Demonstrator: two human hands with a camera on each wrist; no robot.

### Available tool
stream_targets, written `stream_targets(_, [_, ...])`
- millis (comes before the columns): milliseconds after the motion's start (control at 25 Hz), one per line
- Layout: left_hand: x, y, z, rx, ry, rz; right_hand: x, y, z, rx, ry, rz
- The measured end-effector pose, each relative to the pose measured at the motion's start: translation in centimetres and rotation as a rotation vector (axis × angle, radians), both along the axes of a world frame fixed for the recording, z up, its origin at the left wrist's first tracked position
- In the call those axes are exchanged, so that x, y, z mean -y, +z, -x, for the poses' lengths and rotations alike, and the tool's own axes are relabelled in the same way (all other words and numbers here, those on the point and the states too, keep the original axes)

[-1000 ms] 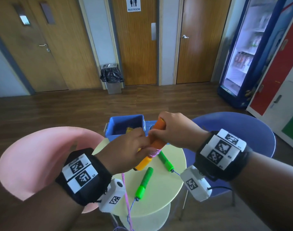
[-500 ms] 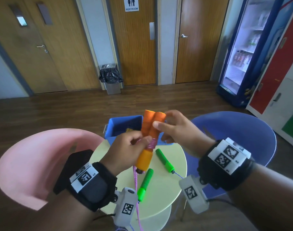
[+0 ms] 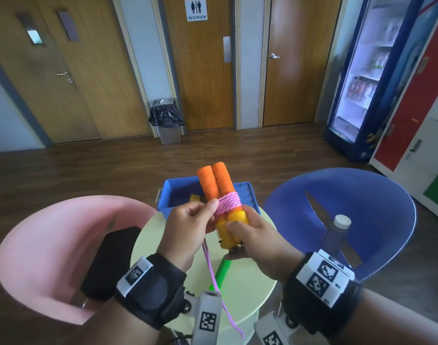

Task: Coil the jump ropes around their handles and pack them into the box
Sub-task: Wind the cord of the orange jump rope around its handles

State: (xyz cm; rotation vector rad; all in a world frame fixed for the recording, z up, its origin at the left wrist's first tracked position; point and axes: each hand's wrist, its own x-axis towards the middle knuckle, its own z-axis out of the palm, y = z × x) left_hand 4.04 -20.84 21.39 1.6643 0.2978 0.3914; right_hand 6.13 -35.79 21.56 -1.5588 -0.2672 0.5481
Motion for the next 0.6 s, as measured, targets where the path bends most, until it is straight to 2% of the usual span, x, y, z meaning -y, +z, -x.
stream_targets(360, [-0.3,0.6,1.9,-0.035,-0.167,0.309,2.4,-0.4,0.3,-0.279,0.094,-0.261])
stream_targets(600, [-0.2,0.9,2.6,0.011,-0.219,0.228,3.1,-0.2,0.9,-0.297,0.119,-0.304])
